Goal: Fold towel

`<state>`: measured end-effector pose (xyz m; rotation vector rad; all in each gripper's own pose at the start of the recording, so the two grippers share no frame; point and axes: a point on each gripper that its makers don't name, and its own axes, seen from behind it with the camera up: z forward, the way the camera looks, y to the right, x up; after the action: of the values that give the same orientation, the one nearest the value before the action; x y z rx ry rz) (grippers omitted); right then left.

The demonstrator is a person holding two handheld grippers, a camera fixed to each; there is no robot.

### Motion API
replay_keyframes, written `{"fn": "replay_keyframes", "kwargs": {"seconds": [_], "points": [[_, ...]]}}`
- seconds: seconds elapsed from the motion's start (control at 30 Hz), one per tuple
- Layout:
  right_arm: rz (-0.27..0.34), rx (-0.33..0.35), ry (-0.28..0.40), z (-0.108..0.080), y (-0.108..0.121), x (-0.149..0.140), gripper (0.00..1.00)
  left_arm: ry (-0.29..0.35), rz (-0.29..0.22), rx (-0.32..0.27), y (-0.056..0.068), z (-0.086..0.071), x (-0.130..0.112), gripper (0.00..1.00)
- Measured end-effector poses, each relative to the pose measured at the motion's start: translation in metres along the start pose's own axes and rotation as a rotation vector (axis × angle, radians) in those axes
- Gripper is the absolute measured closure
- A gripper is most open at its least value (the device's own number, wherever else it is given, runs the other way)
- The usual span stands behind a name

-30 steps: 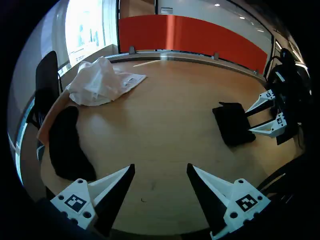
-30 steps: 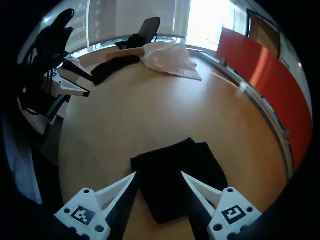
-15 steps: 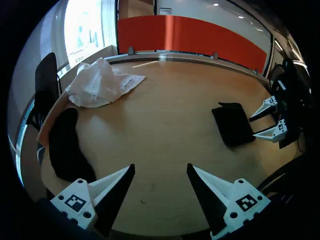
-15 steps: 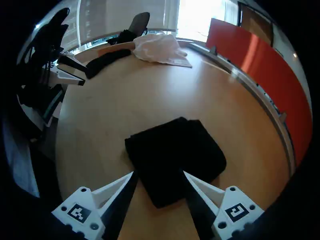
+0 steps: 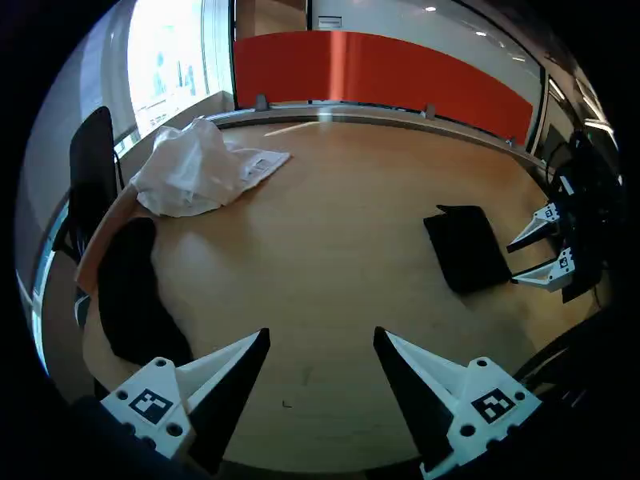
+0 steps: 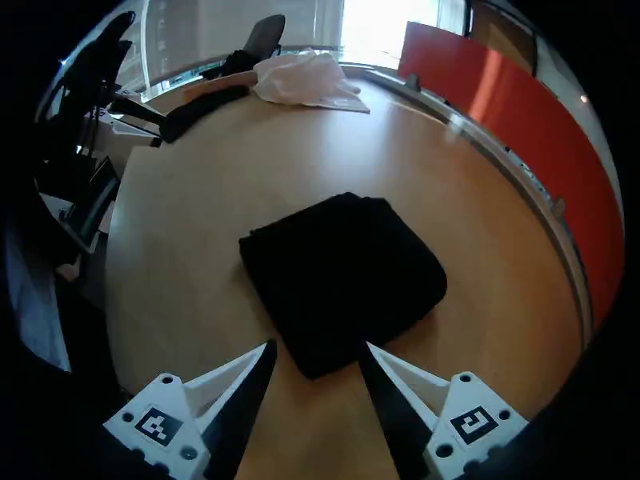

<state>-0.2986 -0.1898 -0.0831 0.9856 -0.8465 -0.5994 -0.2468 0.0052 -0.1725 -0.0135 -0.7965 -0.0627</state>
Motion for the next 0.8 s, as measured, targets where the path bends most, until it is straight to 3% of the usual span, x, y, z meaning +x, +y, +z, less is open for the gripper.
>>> {"fn": "replay_keyframes", "kwargs": {"seconds": [0.5,0.8], "points": [[0.074,-0.013,-0.050,0.007,-0.002,-0.032,0.24,0.001,-0.004,0.004,0.001,0.000,-0.003,0.04],[0.116,-0.006,-0.047,0.009,-0.005,-0.033,0.41,0.000,-0.002,0.005,0.000,-0.001,-0.005,0.04]]}}
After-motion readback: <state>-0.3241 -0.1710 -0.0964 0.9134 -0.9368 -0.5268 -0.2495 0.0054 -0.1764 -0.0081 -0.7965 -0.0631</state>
